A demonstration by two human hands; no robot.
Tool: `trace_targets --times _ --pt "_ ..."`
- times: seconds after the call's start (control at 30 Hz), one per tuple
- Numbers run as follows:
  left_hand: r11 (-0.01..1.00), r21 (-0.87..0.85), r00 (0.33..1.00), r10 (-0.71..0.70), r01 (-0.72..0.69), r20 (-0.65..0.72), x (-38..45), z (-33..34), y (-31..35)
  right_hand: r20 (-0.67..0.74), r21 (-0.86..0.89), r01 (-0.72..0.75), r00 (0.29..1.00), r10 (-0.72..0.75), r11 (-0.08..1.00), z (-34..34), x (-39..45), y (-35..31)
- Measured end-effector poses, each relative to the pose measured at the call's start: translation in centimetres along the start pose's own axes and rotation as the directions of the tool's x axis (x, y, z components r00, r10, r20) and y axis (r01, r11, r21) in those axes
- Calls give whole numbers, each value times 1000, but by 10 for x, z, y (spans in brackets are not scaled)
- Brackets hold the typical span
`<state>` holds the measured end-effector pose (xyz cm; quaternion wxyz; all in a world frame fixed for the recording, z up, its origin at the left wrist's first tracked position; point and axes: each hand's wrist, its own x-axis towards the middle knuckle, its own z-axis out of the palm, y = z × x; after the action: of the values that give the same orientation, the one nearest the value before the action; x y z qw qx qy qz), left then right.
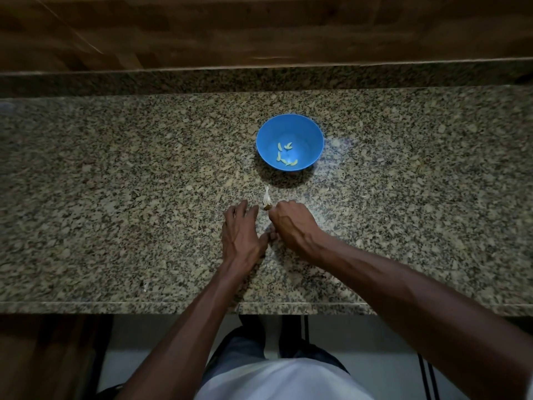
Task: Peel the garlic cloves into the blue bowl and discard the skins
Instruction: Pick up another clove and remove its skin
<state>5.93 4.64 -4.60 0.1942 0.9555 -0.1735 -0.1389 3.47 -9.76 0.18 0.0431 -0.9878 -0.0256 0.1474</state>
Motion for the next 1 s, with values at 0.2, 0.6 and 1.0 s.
trace_targets --times 0.2,0.6,1.0 --pt "877 -479 999 14 -36 -50 -7 -6 10 114 826 -266 942 315 497 23 -19 36" --pt "857 -506 995 86 -98 -48 -13 -13 8 304 952 -292 928 217 -89 27 -46 27" --pt "928 -372 997 -17 -10 -71 -10 -25 19 -130 851 -85 922 366 518 30 -36 6"
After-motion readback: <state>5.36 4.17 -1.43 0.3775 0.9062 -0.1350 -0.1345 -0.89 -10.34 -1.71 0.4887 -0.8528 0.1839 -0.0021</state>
